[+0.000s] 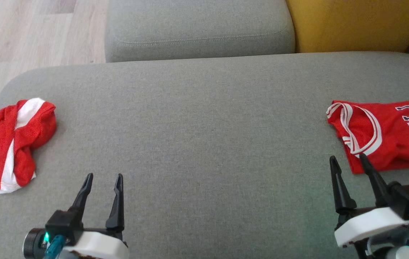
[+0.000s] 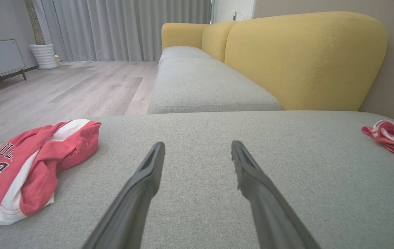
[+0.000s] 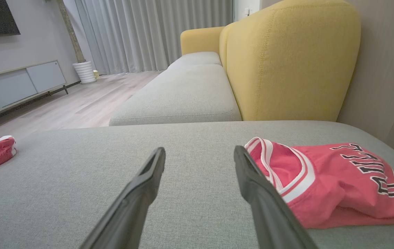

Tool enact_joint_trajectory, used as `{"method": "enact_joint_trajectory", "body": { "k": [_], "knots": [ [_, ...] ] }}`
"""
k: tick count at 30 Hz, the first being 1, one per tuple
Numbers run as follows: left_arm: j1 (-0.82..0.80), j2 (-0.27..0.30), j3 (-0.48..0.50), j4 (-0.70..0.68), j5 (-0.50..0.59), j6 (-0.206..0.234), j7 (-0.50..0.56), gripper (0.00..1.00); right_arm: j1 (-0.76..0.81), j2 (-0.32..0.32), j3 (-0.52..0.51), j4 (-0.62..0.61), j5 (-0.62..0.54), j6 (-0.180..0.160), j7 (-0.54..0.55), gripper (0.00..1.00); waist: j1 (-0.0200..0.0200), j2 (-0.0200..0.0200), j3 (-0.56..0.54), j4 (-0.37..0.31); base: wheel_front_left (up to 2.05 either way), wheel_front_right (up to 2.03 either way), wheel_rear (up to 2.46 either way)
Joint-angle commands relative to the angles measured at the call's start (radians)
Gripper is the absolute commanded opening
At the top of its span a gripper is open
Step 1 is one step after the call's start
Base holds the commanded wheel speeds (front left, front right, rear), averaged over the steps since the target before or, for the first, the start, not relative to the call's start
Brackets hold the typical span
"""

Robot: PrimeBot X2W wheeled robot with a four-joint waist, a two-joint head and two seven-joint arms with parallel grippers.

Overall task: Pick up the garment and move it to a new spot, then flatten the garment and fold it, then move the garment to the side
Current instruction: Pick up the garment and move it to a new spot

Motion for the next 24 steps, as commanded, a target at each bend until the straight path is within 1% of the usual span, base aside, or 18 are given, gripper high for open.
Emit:
{"method": "enact_joint_trajectory", "body": {
  "k": [1,9,14,18,24],
  "knots": [
    [-0.032,0.013,0.032,-0.034,-0.006,0.007,-0.003,1.0,-0.021,-0.004,0.02,-0.041,0.003,-0.001,0.003,1.0,0.0001,-0.0001,0.001,0.0,0.0,0.0,0.0],
    [-0.037,0.016,0.029,-0.032,-0.007,0.014,-0.005,1.0,-0.021,-0.004,0.017,-0.042,0.001,-0.001,0.006,1.0,0.0001,-0.0001,0.001,0.002,0.0,0.0,0.0],
    [-0.049,0.012,0.022,-0.033,-0.007,0.017,-0.008,1.0,-0.016,-0.004,0.01,-0.046,-0.01,-0.001,0.013,1.0,0.0001,-0.0001,0.004,0.023,0.0,0.0,0.0],
    [-0.074,-0.002,0.018,-0.021,-0.014,0.019,-0.016,1.0,-0.009,-0.004,0.006,-0.065,-0.018,-0.001,0.019,1.0,0.0001,-0.0001,0.01,0.066,0.0,0.0,0.0],
    [-0.12,-0.016,0.008,-0.002,-0.016,0.013,-0.032,1.0,-0.002,-0.004,0.004,-0.096,-0.02,-0.001,0.024,1.0,0.0001,-0.0001,0.022,0.171,0.0,0.0,0.0]
  ]
}}
